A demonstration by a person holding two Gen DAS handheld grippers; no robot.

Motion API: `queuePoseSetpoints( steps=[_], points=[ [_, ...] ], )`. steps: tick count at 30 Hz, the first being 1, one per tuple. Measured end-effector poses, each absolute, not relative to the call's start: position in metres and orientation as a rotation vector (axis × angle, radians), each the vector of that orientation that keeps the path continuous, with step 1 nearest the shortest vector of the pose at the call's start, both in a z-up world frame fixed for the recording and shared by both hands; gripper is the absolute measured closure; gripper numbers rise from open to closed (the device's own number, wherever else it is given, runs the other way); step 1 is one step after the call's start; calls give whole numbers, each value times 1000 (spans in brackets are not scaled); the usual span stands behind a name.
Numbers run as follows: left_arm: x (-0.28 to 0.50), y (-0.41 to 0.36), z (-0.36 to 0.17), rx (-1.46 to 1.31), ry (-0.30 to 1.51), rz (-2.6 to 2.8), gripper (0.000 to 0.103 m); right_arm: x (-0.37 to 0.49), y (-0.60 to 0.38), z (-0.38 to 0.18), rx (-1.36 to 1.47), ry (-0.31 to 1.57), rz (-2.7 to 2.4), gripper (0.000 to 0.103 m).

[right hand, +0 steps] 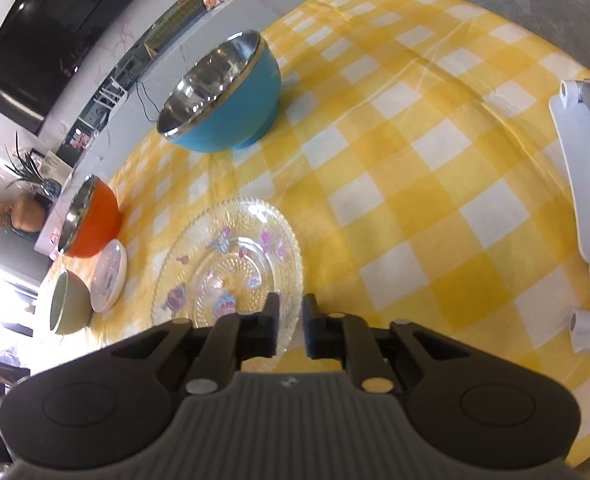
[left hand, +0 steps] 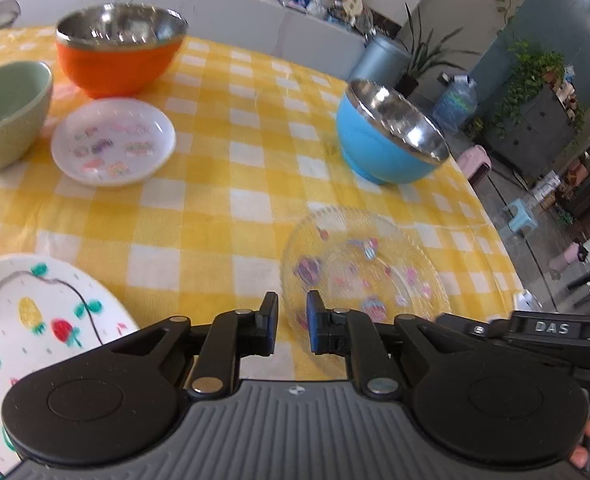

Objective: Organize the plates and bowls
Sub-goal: 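Carry the glass plate with the left tool over the painted plate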

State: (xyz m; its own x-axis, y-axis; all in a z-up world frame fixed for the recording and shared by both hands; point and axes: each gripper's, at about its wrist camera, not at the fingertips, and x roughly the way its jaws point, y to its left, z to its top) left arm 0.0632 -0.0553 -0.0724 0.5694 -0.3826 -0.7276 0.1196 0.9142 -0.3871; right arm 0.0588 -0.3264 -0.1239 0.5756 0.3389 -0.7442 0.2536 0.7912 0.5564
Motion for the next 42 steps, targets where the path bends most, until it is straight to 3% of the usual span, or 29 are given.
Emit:
queuePoseSetpoints(
  steps=[2, 3, 8, 12, 17, 23, 42],
  points=[
    [67, -52, -72, -317, 906, -294, 77, 59, -329, -121, 691, 948, 43, 83],
    [68, -50, -72, -332, 902, -291, 72, 59, -331, -120, 698, 927, 41, 74],
    [77, -48, -79, -372, 902, -303, 72, 70, -334, -115, 644, 863, 19, 72],
    [77, -54, -83, -364, 890, -332, 72, 76, -335, -120, 655, 863, 23, 79],
    [76, -60, -83, -334, 878, -340, 72, 77, -338, -128, 707, 878, 17, 79],
    [73, -61, -83, -310, 879, -337, 87, 77, -334, -133, 731, 895, 35, 96],
    [45, -42, -38, -278, 827, -302, 90, 56, -326, -115, 787, 837, 113, 99]
  ],
)
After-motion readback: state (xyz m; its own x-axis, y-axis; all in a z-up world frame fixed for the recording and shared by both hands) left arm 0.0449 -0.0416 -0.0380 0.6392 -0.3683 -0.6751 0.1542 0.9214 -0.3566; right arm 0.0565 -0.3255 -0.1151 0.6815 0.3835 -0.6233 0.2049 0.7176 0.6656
